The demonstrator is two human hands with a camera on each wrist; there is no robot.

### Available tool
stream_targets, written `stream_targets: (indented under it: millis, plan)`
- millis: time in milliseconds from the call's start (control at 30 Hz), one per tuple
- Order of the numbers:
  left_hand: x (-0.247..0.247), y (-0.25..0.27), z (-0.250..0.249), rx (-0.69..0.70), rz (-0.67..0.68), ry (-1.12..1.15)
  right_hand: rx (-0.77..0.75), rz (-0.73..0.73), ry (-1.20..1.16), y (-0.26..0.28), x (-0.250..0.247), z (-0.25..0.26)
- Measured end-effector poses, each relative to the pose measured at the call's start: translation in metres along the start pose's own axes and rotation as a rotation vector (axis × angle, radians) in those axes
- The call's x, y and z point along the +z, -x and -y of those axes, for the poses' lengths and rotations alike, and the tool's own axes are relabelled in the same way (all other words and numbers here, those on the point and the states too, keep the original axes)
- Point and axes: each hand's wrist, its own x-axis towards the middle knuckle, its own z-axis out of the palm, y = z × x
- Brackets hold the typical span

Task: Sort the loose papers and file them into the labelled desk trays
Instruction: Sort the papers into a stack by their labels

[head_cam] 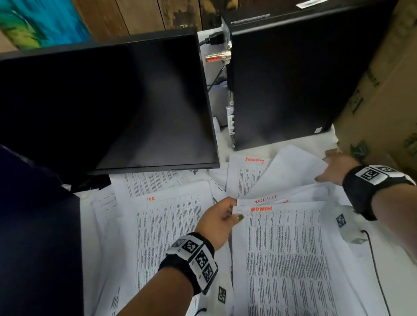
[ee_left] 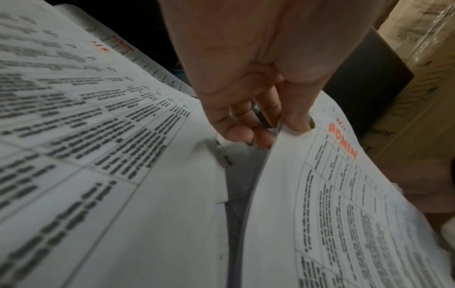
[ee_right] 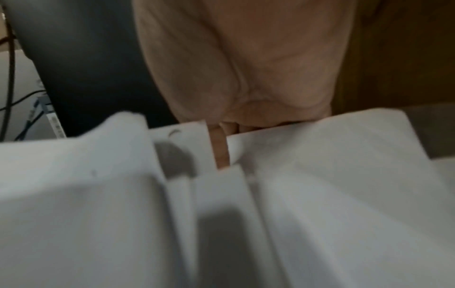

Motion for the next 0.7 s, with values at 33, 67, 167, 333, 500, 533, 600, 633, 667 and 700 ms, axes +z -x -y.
stream_targets:
  millis: [33,67,167,333,500,533,600,633,667,700]
  plan:
    - [0.000,0.001,0.000,0.002,-0.003,0.003,0.001,-0.004,-0.003,0.002,-0.003,0.001]
    - [0.000,0.001,-0.001,0.004,-0.008,-0.006,0.001,0.003,-0.021,0.004,-0.007,0.003]
    - [0.002,0.001,-0.003,0.011,-0.037,-0.047,-0.045,-0.050,-0.081,0.013,-0.026,0.010]
    - [0.002,-0.002,-0.010,-0.021,-0.127,-0.037,-0.111,-0.369,-0.229,0.045,-0.080,0.022]
    - [-0.001,-0.001,-0.013,-0.006,-0.256,-0.018,-0.288,-0.674,-0.220,0.093,-0.115,0.030]
    - [-0.003,0.000,-0.015,-0.007,-0.280,-0.017,-0.321,-0.727,-0.180,0.105,-0.112,0.033]
    - [-0.003,0.000,-0.021,-0.029,-0.263,0.061,-0.419,-0.849,-0.073,0.133,-0.096,0.042]
    - [-0.003,0.001,-0.024,-0.044,-0.239,0.135,-0.475,-0.851,-0.020,0.150,-0.084,0.048]
    - [-0.003,0.004,-0.030,-0.070,-0.224,0.198,-0.543,-0.818,0.022,0.163,-0.069,0.053]
    - [-0.003,0.006,-0.032,-0.108,-0.213,0.233,-0.609,-0.757,0.070,0.174,-0.053,0.057]
